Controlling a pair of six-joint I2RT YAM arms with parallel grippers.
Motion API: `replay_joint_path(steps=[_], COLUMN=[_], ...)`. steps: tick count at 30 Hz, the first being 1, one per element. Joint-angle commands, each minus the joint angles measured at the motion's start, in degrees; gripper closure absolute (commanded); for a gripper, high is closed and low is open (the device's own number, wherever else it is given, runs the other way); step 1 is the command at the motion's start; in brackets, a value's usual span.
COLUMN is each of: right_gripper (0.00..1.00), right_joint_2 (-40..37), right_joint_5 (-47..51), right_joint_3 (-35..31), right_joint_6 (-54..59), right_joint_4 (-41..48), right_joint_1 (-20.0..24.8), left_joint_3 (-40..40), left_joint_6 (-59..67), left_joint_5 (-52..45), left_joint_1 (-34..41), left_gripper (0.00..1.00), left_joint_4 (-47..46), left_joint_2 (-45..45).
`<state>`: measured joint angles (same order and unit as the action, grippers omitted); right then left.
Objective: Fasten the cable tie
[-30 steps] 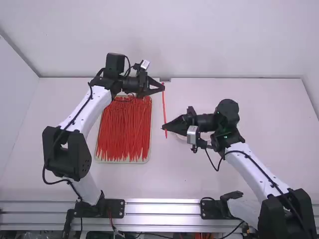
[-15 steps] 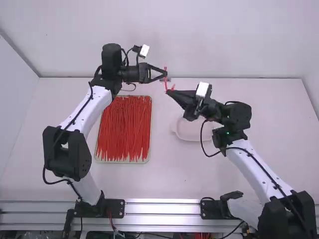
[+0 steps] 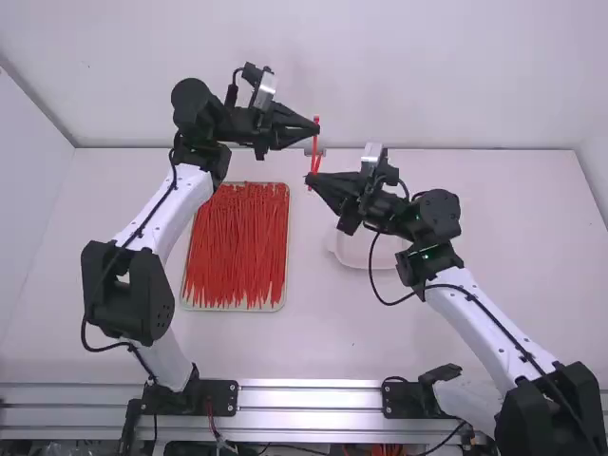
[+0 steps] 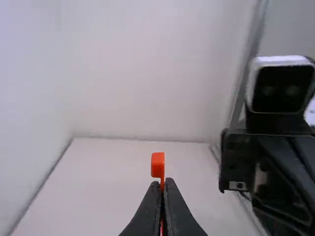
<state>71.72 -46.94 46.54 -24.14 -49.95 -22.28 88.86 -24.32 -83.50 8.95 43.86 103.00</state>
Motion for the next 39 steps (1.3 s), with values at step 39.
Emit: replay_joint_path(steps=[39], right_gripper=[1.00], right_joint_2=[-0.4], right_joint_5=[0.7], right_joint_3=[0.3], right_joint_6=[-7.5], right_joint_4=[16.4], right_joint_1=[-2.1], left_joint_3=[-1.5], left_joint_6=[37.6], left_joint_5=[-6.2], left_joint_1=[0.8], left_gripper=[0.98], left_joint_4=[-9.9], left_joint_2=[-0.3])
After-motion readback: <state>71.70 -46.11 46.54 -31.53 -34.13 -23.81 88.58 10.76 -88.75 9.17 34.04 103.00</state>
